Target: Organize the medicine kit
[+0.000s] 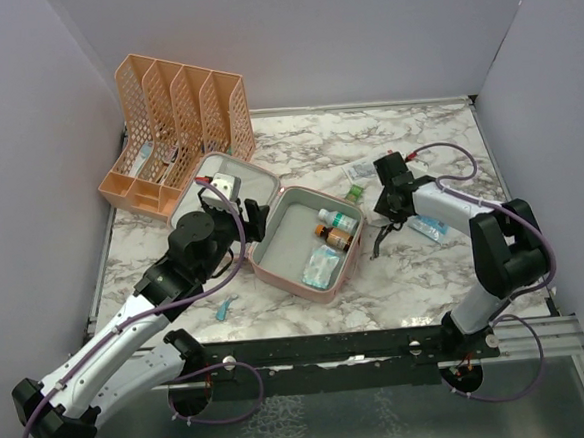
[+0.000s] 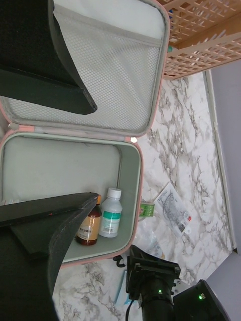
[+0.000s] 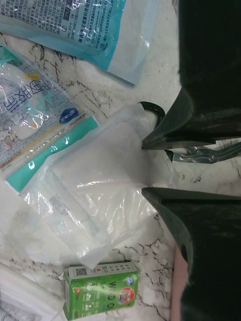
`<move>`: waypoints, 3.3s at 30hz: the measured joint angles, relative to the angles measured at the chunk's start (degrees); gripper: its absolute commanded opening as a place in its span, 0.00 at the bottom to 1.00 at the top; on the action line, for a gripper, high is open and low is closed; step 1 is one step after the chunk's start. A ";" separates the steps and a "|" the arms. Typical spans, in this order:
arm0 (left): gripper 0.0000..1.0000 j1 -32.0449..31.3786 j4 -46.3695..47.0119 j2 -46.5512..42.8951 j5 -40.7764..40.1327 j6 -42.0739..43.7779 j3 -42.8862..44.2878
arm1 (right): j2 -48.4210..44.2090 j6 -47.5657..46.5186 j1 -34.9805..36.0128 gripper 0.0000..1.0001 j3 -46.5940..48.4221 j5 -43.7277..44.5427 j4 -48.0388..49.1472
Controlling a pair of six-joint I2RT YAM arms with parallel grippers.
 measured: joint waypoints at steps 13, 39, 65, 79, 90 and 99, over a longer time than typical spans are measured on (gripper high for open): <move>0.67 0.00 0.20 0.59 0.04 -0.52 -0.02 | 0.81 -2.10 0.00 0.01 0.63 1.46 0.20; 0.85 0.00 1.14 9.16 5.88 -4.00 0.31 | -22.99 -26.10 7.91 0.01 -1.68 -28.81 6.38; 0.83 0.00 3.17 13.14 7.93 -19.08 -1.73 | -15.58 -19.89 27.50 0.01 -1.68 -22.86 -4.15; 0.82 0.00 4.13 14.29 10.60 -17.20 -3.26 | -11.58 -16.28 30.42 0.01 -1.29 -18.53 -6.86; 0.82 0.00 4.66 17.14 14.21 -17.35 -4.20 | -7.91 -13.03 31.19 0.04 0.61 -15.28 -10.01; 0.74 0.00 8.96 22.38 20.02 -20.52 -7.69 | -5.51 -13.75 31.19 0.22 2.60 -14.12 -10.91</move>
